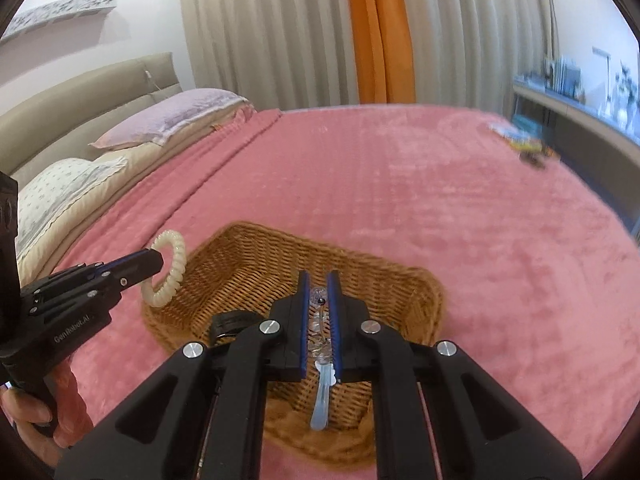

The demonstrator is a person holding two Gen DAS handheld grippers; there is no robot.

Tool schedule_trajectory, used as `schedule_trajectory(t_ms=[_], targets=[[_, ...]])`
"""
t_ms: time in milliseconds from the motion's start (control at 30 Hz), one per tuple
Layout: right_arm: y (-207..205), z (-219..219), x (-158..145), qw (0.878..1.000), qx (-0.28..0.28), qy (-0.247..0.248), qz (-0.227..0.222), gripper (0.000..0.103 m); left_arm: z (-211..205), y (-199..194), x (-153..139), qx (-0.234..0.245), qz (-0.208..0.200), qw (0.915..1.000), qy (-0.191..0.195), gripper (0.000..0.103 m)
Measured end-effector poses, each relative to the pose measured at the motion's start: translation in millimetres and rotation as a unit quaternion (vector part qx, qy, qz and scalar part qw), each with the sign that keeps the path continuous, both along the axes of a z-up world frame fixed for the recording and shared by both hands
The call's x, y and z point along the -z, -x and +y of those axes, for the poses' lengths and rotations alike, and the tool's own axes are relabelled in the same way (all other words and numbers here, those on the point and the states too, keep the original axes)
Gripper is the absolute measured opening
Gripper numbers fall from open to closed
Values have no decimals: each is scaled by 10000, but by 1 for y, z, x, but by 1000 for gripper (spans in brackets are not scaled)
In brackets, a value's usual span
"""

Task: Organize jewelry
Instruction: 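Carry the hair tie and brooch into the basket and release both, then grasp the purple coil hair tie with the right tool while the left tool grasps the ring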

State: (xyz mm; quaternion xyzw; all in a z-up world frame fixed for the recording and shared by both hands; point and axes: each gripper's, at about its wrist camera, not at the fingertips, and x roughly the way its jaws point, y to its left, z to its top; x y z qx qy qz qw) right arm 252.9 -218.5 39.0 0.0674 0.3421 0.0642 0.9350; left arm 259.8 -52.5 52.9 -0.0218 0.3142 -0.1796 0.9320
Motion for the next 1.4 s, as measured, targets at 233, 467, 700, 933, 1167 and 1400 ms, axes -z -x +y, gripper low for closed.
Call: schedule_trajectory(t_ms=[233, 467, 700, 933, 1167, 1400], targets=[[-23, -11, 35, 9995, 60, -140, 269, 8, -6, -28, 41, -45, 320, 9995, 43, 9], [-26, -18, 50, 9975, 4, -499, 507, 10, -1, -31, 47, 3, 447, 9988, 180, 16], [-2, -17, 32, 9974, -41, -618, 357, 50, 11, -3, 23, 48, 216, 9992, 333, 47], [64, 5, 1, 9991, -379, -201, 78, 50, 38, 65, -12, 165, -175, 9988, 431, 48], [135, 19, -4, 9982, -593, -18, -12, 50, 72, 138, -26, 137, -471, 9975, 502, 48], [199, 36, 19, 9968, -764, 117, 196, 50, 87, 183, 3, 64, -266, 9988, 399, 48]])
